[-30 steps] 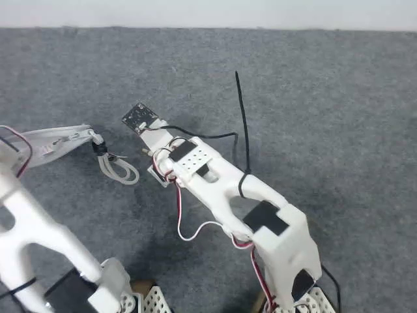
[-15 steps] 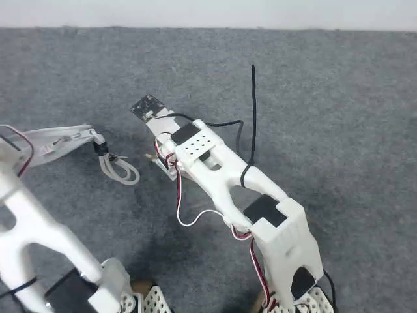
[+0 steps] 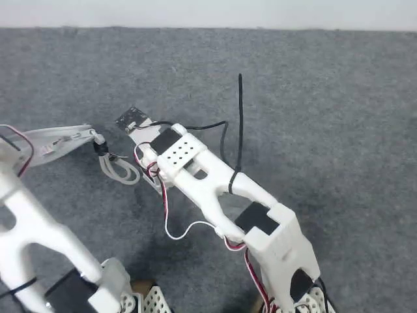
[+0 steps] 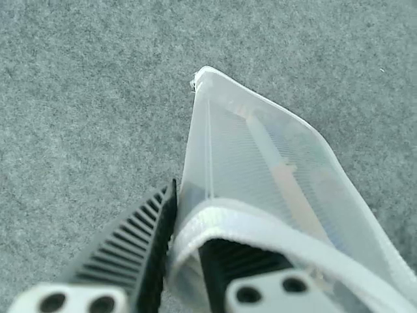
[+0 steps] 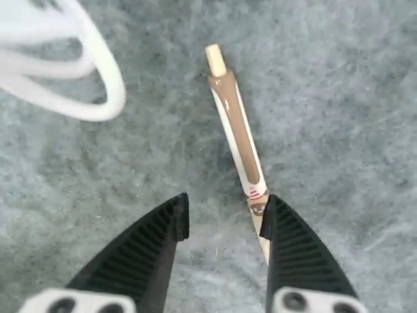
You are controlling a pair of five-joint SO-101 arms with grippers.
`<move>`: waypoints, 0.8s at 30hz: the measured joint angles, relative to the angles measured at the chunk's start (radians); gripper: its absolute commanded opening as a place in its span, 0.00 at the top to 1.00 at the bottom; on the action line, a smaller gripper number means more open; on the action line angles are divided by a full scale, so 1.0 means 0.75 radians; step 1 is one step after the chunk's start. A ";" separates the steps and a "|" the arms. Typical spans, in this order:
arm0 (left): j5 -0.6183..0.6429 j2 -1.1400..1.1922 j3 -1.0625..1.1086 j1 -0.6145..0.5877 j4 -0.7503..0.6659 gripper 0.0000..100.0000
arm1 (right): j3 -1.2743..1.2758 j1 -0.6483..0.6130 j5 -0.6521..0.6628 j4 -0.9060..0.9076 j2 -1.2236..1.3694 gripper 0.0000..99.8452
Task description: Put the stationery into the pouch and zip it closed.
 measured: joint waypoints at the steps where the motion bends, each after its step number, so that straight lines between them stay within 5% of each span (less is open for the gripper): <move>1: 0.000 0.000 0.000 0.000 0.000 0.99 | 0.000 0.000 -0.004 -0.004 0.000 0.83; 15: 0.000 0.000 0.000 0.000 0.000 0.99 | -0.039 0.004 0.004 -0.213 0.184 0.85; 24: 0.000 0.000 0.000 0.004 0.000 0.99 | -0.047 0.010 0.096 -0.198 0.186 0.99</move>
